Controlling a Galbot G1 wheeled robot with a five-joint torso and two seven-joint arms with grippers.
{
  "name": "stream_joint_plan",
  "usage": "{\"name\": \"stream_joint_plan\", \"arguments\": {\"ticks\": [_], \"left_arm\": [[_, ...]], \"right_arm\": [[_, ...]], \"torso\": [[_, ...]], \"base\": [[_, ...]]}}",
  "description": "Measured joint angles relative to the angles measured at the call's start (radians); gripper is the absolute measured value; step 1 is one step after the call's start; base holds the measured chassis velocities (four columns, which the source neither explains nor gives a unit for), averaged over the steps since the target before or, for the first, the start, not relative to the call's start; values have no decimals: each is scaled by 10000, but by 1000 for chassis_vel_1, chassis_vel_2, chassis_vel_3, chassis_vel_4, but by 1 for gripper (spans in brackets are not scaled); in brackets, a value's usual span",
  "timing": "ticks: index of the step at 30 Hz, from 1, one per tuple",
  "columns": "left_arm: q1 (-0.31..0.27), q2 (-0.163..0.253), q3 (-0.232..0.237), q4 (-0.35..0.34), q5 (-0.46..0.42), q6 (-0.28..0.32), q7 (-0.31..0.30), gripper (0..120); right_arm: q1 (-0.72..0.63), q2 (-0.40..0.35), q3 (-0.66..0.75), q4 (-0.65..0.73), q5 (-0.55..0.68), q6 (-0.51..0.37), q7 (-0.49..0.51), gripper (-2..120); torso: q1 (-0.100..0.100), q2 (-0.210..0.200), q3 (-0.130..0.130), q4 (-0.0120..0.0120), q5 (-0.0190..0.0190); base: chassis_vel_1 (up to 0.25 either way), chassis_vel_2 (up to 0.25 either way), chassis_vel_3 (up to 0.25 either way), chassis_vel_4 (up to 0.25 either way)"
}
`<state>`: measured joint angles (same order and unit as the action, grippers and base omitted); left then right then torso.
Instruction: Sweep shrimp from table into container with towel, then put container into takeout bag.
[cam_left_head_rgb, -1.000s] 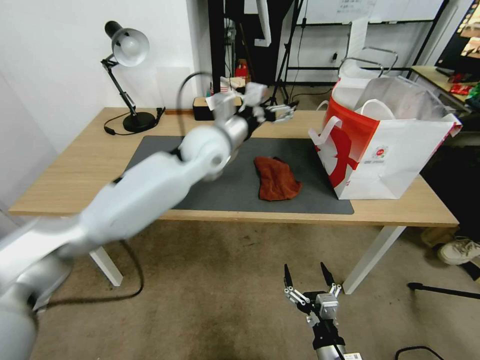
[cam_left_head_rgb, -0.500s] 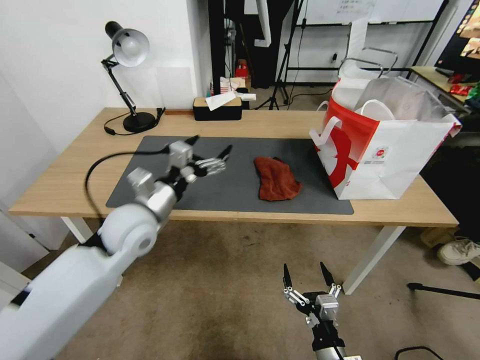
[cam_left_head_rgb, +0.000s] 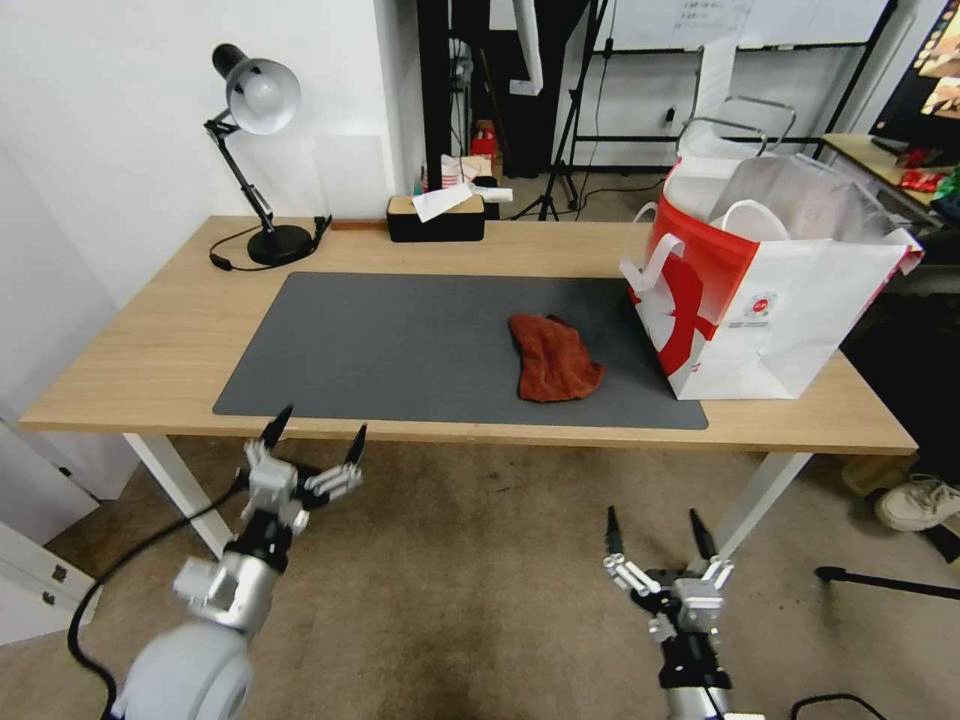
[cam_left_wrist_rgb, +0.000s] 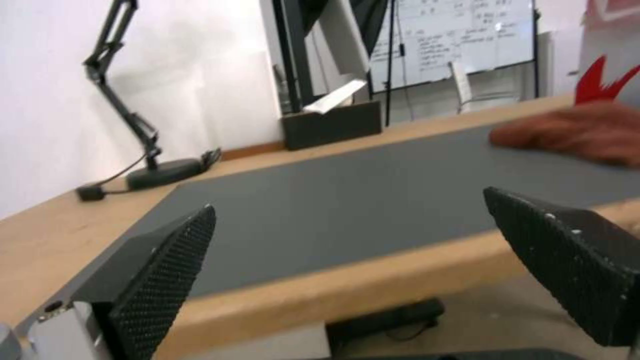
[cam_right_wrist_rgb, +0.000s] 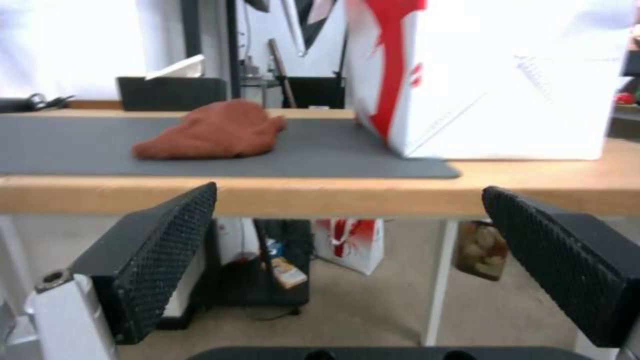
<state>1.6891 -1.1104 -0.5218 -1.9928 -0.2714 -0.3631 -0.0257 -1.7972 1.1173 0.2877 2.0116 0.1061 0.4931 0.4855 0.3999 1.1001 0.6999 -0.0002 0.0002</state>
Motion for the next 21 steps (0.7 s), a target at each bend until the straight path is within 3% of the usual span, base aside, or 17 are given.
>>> {"name": "stream_joint_plan", "arguments": {"ticks": [9,21], "left_arm": [[49,-290,-68,1314,221,-1061,156,100],[-101,-475,160,1863,285,-1561,634,100]], "right_arm": [[66,-337,627,466,681,-419,-893,100],[25,-377,728,463,1061,-757,-1121,100]], "torso": [[2,-2,1,3,-2],[2,-2,1,3,-1]], "base": [[0,0,0,0],[0,0,0,0]]}}
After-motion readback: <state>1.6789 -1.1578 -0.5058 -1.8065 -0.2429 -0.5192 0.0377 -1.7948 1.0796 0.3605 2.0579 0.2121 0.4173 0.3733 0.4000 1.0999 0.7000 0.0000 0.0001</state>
